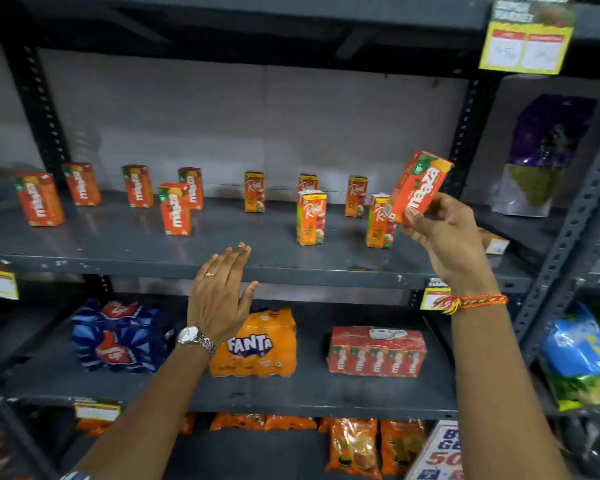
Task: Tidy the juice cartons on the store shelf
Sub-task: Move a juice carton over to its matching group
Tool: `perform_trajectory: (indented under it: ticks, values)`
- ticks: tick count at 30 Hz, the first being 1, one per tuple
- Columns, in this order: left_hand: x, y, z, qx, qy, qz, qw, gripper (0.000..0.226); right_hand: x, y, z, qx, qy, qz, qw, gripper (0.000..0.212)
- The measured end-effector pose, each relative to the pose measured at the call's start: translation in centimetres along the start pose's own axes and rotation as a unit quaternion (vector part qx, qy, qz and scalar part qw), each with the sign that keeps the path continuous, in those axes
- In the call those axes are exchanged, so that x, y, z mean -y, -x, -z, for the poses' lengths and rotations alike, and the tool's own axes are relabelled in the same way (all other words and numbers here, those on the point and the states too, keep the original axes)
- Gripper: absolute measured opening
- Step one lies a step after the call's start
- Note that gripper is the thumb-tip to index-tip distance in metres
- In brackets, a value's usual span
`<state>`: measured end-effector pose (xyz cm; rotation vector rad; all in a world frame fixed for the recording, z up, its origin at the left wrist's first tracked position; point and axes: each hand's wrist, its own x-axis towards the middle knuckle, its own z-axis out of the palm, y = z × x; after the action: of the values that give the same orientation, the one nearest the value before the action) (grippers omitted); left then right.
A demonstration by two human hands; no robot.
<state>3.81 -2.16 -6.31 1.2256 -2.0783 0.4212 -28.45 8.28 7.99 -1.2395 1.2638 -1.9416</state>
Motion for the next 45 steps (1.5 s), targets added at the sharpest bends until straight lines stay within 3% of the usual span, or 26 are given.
perform_trajectory:
  ticks: [12,23,31,41,45]
  values:
    - [16.7,2.8,5.5,-0.002,-0.022,0.058,0.998,0.055,-3.9,2.6,-25.6,0.168,0.092,0.011,0.981,0.038]
    - [26.9,4.8,8.8,-0.026,-0.007,0.046,0.999,0.051,-8.1,3.5,-44.8,0.262,0.275,0.050,0.924,0.045]
    - [27.4,5.0,9.0,-0.004,0.028,0.043,0.999,0.054,-11.0,2.2,-49.4,0.258,0.336,0.019,0.906,0.052]
    - [26.6,5.1,8.6,-0.022,0.046,0.065,0.997,0.057,-11.1,2.0,-49.4,0.254,0.352,0.028,0.900,0.046]
    - [25.7,5.2,8.2,-0.034,0.047,0.081,0.995,0.057,-8.6,2.1,-47.0,0.222,0.273,0.059,0.934,0.041]
